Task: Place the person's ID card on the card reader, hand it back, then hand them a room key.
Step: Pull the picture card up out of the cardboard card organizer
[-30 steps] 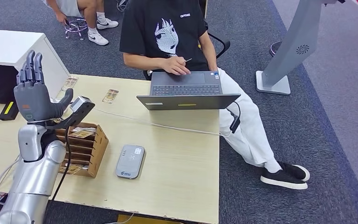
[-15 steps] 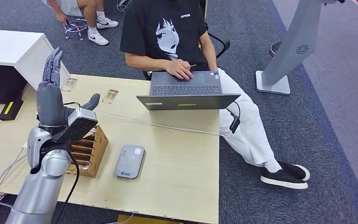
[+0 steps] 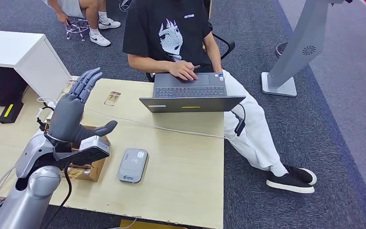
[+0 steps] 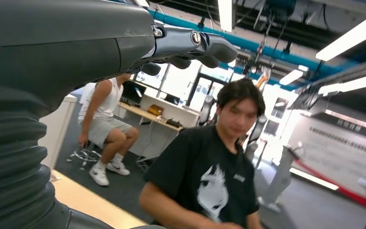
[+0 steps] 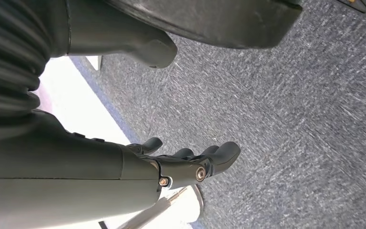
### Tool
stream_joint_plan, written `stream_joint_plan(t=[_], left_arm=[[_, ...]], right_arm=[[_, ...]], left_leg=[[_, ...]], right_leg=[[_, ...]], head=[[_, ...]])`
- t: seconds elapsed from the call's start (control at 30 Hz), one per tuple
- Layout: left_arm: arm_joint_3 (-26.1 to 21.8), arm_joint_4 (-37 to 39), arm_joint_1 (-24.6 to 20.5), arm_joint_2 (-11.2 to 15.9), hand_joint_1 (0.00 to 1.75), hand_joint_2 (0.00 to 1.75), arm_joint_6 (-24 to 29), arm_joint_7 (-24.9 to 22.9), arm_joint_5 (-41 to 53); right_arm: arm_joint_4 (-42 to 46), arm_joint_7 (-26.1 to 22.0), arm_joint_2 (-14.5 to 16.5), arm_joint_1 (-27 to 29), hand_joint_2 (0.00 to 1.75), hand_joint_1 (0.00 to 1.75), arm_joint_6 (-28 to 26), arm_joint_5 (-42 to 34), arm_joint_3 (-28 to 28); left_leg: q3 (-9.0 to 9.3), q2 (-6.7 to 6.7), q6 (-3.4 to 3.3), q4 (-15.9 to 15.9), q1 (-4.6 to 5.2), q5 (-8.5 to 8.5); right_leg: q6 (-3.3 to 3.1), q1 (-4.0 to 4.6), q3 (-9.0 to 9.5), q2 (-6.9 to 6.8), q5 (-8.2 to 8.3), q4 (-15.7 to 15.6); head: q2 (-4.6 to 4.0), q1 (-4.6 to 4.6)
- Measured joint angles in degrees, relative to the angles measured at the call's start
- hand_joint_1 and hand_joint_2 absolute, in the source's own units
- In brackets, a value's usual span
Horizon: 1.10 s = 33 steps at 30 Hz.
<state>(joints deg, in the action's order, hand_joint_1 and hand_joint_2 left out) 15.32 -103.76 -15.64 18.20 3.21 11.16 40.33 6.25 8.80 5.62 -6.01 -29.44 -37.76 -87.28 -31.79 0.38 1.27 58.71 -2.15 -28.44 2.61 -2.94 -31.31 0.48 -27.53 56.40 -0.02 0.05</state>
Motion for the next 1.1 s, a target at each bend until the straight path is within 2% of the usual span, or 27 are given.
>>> stream_joint_plan(t=[0.3,0.47,0.8,1.1], left_arm=[[0.5,-3.3,11.8,13.0,0.00,1.75,-0.7,-7.2,16.1],[0.2,-4.9,16.5,17.3,0.00,1.75,0.0,-11.3,22.1],[-0.4,-5.1,18.3,17.9,0.00,1.75,1.6,-14.5,26.8],[-1.7,-5.1,18.3,16.4,0.00,1.75,4.9,-18.9,33.4]], right_arm=[[-0.3,0.1,0.0,0.7,1.75,0.00,-0.2,-2.4,0.1],[-0.3,0.3,0.1,0.8,1.75,0.00,-0.4,-3.1,0.3],[-0.5,0.4,0.4,0.8,1.75,0.00,-0.5,-3.7,0.3],[-0.6,0.6,0.6,0.8,1.75,0.00,-0.9,-4.0,0.3]], left_leg=[[-0.05,0.05,0.01,0.0,-0.01,-0.01],[-0.06,0.00,0.01,0.0,0.00,-0.01],[-0.04,-0.01,0.00,0.0,-0.01,-0.01],[-0.04,-0.01,0.00,0.0,-0.01,-0.01]], right_leg=[[0.03,0.00,-0.06,0.03,-0.06,0.0],[0.03,-0.01,-0.05,0.00,-0.06,0.0],[0.03,0.00,-0.02,-0.01,-0.05,0.0],[0.03,0.00,-0.03,-0.01,-0.05,0.0]], head=[[0.00,0.01],[0.00,0.01],[0.01,0.01],[0.00,0.01]])
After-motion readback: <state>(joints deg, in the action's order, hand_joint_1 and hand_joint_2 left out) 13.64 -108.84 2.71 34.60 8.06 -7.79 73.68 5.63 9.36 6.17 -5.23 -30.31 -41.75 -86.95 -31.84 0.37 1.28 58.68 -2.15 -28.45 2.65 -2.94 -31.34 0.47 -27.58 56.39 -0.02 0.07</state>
